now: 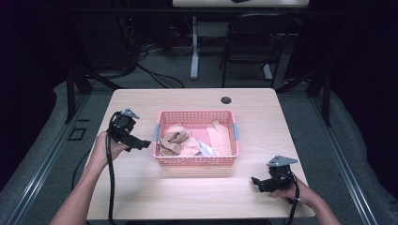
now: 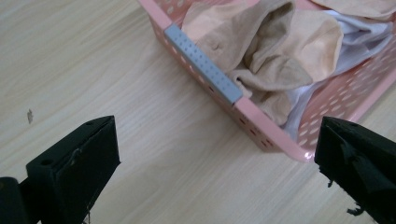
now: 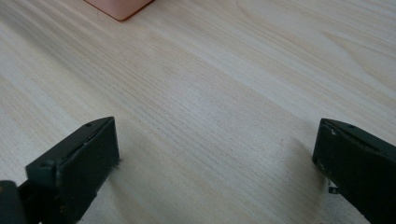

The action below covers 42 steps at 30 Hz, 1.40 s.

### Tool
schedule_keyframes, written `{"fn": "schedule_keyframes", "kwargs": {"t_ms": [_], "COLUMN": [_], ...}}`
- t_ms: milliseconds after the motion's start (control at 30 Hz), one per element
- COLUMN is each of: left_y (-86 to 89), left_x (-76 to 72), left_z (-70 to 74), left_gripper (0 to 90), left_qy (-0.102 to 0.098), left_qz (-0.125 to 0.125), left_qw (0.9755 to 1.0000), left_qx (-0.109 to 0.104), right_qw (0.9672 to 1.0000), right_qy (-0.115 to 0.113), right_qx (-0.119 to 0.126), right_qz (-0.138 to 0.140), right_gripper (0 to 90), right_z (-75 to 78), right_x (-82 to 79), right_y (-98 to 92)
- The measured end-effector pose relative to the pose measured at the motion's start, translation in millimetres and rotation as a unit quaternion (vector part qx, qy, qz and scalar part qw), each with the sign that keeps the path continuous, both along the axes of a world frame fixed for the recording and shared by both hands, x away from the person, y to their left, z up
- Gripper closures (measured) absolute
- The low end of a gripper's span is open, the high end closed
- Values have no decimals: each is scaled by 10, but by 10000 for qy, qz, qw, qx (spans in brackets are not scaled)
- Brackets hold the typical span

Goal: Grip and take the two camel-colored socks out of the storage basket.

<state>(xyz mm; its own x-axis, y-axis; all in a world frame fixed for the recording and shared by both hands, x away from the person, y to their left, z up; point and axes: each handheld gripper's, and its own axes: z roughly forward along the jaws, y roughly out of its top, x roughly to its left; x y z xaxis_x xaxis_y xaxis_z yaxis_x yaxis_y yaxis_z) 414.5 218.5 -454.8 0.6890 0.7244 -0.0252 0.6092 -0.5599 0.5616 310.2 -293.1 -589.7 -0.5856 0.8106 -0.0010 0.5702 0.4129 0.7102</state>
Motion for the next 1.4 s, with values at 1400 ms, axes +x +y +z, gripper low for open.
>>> {"fn": "schedule_keyframes", "kwargs": {"t_ms": [1400], "left_y": [-1217], "left_x": [608], "left_z": [-294], "left_gripper": [108], "left_qy": [640], "left_qz": [-877], "left_qw": [9891], "left_qx": [991], "right_qw": [10000], "right_qy": [-6], "right_qx": [0], "right_qz": [-4], "right_gripper": [0], "right_z": [-1], "right_x": [-1], "right_y": [0]}}
